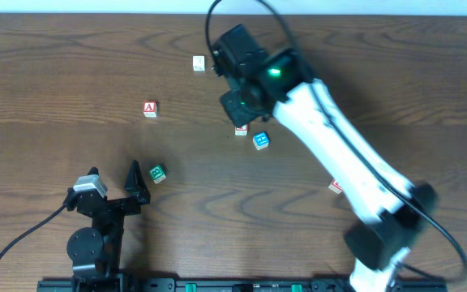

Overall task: Spell out Ai2
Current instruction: 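Set the red I block down and open the right gripper, then move the right gripper to the blue 2 block at upper right, then lower and close the right gripper on the blue 2 block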

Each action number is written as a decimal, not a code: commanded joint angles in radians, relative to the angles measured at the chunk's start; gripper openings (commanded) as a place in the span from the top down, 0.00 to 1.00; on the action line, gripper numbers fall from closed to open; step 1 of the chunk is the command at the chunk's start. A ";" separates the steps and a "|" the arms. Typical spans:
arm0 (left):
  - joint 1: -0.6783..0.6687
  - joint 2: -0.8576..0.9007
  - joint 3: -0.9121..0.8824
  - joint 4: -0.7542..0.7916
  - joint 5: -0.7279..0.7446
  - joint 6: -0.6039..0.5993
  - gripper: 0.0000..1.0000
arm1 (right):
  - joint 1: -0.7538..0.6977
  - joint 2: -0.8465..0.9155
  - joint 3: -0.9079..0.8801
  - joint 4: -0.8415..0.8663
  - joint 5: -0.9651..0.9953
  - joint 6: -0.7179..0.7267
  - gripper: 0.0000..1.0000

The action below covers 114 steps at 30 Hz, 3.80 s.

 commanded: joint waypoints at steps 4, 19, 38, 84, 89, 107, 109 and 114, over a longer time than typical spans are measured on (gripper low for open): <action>0.005 -0.002 -0.035 -0.014 -0.007 -0.008 0.05 | -0.108 -0.209 -0.263 0.107 -0.030 -0.054 0.99; 0.005 -0.002 -0.035 -0.014 -0.007 -0.008 0.05 | -0.121 -0.135 -0.719 0.546 -0.225 -0.055 0.99; 0.005 -0.002 -0.035 -0.014 -0.007 -0.008 0.05 | -0.018 0.046 -0.719 0.631 -0.018 -0.085 0.99; 0.005 -0.002 -0.035 -0.014 -0.007 -0.008 0.05 | -0.439 0.045 -0.579 0.776 0.168 0.031 0.43; 0.005 -0.002 -0.035 -0.014 -0.007 -0.008 0.05 | -0.476 0.108 -0.579 0.830 0.141 0.032 0.38; 0.005 -0.002 -0.035 -0.014 -0.007 -0.008 0.05 | -0.561 0.185 -0.578 0.865 -0.068 -0.021 0.38; 0.005 -0.002 -0.035 -0.014 -0.007 -0.008 0.05 | -0.561 0.192 -0.578 0.865 -0.068 -0.021 0.38; 0.005 -0.002 -0.035 -0.014 -0.007 -0.008 0.05 | -0.561 0.195 -0.578 0.865 -0.068 -0.021 0.42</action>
